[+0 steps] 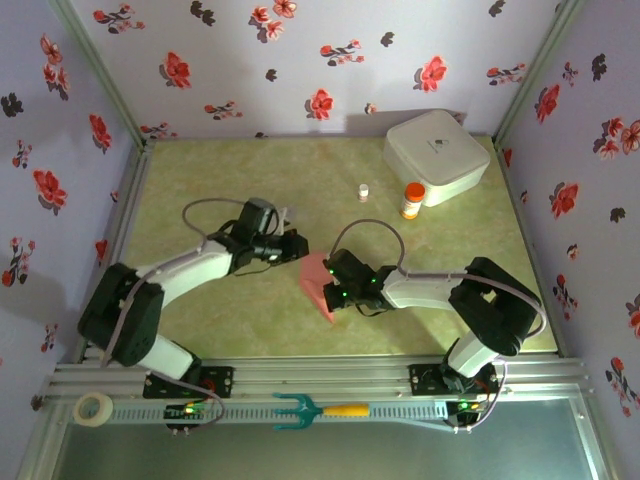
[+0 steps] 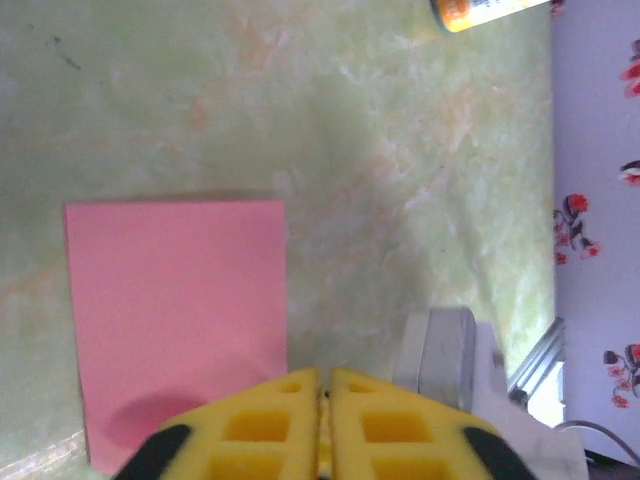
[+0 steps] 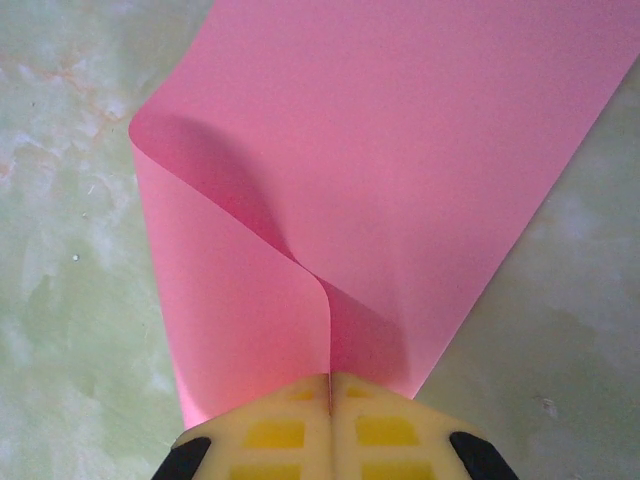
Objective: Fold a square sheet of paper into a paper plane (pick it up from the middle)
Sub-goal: Third fold the triangle at the center of the table.
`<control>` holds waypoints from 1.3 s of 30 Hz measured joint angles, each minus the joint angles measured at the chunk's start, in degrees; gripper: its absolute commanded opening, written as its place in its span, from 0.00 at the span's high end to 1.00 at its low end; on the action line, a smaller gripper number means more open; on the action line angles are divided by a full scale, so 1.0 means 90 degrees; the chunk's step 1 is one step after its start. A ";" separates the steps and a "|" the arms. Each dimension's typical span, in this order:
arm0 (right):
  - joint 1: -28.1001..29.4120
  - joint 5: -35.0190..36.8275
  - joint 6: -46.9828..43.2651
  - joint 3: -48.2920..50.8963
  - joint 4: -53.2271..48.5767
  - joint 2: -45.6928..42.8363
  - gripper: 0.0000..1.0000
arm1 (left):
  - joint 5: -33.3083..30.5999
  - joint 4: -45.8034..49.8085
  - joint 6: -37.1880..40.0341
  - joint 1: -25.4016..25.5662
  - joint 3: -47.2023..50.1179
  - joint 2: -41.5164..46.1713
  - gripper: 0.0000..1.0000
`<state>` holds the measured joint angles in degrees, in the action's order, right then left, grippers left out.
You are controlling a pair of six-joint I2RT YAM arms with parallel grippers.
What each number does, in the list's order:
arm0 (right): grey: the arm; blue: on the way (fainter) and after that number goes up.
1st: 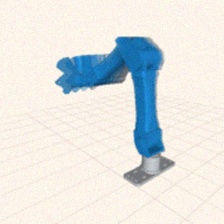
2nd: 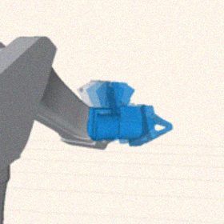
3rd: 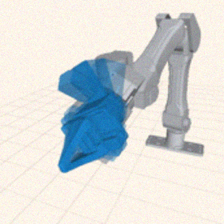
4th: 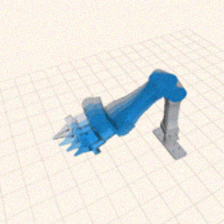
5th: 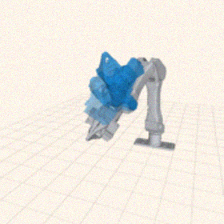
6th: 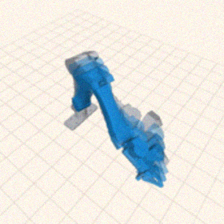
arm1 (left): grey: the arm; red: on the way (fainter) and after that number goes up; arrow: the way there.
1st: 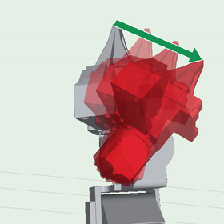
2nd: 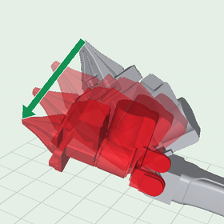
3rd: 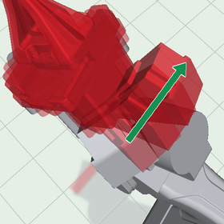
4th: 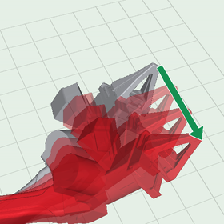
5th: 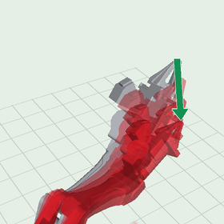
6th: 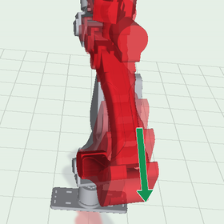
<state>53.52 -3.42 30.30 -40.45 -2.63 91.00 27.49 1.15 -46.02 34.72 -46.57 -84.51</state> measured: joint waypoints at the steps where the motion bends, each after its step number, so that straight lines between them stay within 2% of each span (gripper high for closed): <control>1: -0.0002 0.0000 0.0000 0.0000 0.0000 0.0000 0.97 | 0.0034 -0.0136 -0.0114 0.0007 0.0236 0.0138 0.95; 8: -0.0007 0.0002 0.0000 0.0000 0.0000 0.0000 0.97 | 0.0338 -0.1124 -0.0957 0.0389 0.1542 0.0393 0.99; 17: -0.0007 0.0002 0.0000 0.0000 0.0000 0.0000 0.97 | 0.0529 -0.2460 -0.1586 0.0658 0.1719 -0.0265 1.00; 39: -0.0007 0.0000 0.0024 0.0000 0.0000 0.0000 0.96 | 0.0571 -0.2875 -0.1707 0.0726 0.1719 -0.1212 1.00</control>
<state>53.45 -3.42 30.52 -40.45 -2.63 91.00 32.62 -24.73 -61.39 41.25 -31.09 -95.42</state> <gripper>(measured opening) 0.060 0.060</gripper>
